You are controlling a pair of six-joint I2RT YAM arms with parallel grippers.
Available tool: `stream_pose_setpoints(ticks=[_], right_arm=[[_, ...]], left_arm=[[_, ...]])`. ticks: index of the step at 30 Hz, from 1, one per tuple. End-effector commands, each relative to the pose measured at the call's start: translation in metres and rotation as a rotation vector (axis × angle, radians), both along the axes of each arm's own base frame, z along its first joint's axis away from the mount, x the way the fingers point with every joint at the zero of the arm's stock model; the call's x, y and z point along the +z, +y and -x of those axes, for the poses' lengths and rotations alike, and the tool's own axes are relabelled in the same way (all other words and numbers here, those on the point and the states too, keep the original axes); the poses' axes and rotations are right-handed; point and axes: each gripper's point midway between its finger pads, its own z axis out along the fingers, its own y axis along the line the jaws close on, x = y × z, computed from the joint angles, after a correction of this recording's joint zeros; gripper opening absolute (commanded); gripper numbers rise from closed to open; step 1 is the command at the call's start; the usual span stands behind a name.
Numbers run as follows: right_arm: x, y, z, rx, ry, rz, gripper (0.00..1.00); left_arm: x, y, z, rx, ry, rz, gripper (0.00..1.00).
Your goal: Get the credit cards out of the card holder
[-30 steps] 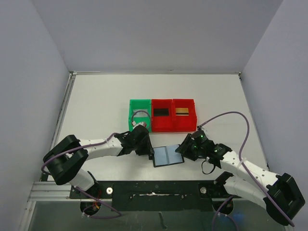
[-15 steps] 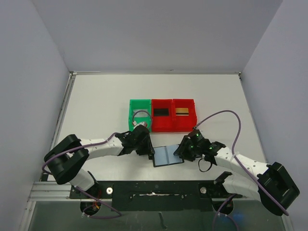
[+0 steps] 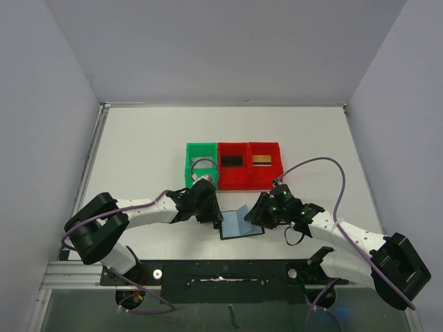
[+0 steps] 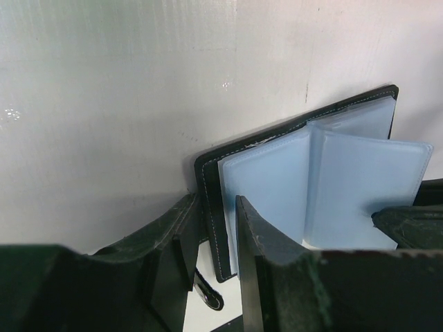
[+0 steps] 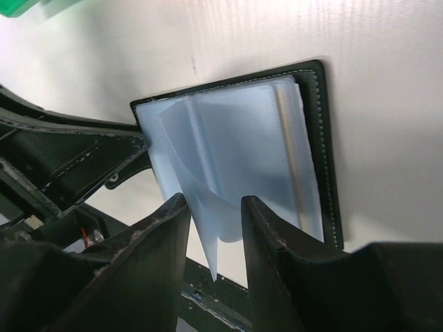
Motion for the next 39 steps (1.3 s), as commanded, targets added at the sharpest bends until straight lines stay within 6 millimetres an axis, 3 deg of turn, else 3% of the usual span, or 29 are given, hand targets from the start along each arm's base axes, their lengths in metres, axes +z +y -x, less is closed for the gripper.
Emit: stream_pose_setpoints(ticks=[1, 19, 28, 36, 39], right_arm=[[0.028, 0.022, -0.012, 0.051, -0.084, -0.112, 0.36], [0.038, 0.069, -0.017, 0.16, -0.096, -0.301, 0.39], [0.016, 0.07, -0.009, 0.156, -0.033, -0.317, 0.42], [-0.016, 0.053, -0.006, 0.096, 0.041, -0.195, 0.24], [-0.012, 0.055, -0.005, 0.12, 0.024, -0.193, 0.21]], left_arm=[[0.001, -0.003, -0.001, -0.021, -0.006, -0.017, 0.26], [0.002, 0.002, 0.002, -0.002, -0.005, -0.024, 0.27], [0.006, 0.008, 0.002, 0.038, -0.011, -0.011, 0.3], [0.018, 0.017, -0.003, 0.11, -0.051, -0.001, 0.4], [0.033, 0.011, -0.009, 0.117, -0.088, 0.049, 0.44]])
